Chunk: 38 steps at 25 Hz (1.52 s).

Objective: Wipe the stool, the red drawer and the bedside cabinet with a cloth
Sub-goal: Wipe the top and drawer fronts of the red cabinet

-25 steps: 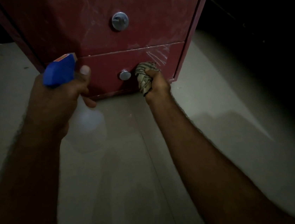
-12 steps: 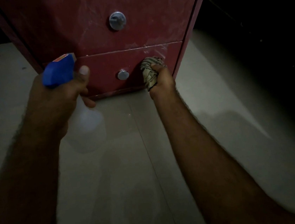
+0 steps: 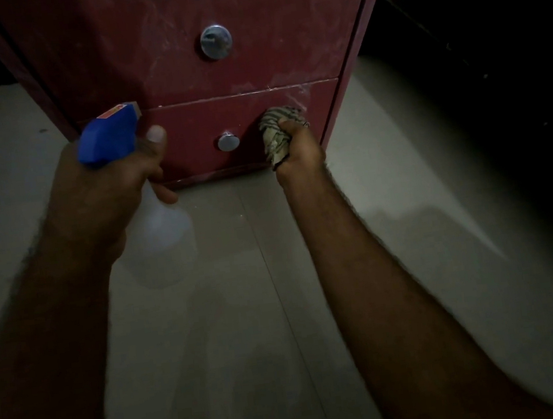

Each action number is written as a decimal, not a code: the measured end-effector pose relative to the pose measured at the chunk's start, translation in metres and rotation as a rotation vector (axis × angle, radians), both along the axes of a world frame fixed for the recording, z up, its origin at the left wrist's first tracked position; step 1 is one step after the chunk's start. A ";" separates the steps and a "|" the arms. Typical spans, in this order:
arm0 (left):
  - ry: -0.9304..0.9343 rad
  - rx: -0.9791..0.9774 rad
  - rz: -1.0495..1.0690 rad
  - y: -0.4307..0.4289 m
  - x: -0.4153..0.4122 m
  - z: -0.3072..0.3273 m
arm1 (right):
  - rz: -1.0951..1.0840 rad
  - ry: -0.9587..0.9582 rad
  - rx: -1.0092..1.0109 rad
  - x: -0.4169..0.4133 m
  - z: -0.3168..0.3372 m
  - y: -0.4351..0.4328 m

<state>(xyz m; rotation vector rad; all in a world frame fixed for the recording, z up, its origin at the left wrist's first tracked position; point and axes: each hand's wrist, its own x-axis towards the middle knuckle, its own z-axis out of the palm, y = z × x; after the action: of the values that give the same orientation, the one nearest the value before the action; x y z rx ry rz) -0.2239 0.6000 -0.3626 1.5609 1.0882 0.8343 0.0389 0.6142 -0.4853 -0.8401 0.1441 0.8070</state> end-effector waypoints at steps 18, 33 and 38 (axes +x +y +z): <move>0.033 -0.036 0.014 0.002 0.003 -0.005 | -0.112 -0.127 0.005 0.017 0.020 -0.010; -0.013 -0.055 0.034 0.018 0.004 -0.022 | -0.078 -0.048 -0.012 0.027 -0.017 -0.017; -0.020 -0.034 0.012 0.017 0.005 -0.027 | -0.065 0.012 0.024 0.029 -0.014 -0.015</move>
<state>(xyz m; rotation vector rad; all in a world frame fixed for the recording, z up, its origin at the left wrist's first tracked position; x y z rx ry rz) -0.2189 0.6171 -0.3897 1.5166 1.0931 0.8339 0.0680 0.5989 -0.4990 -0.8038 0.1711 0.7517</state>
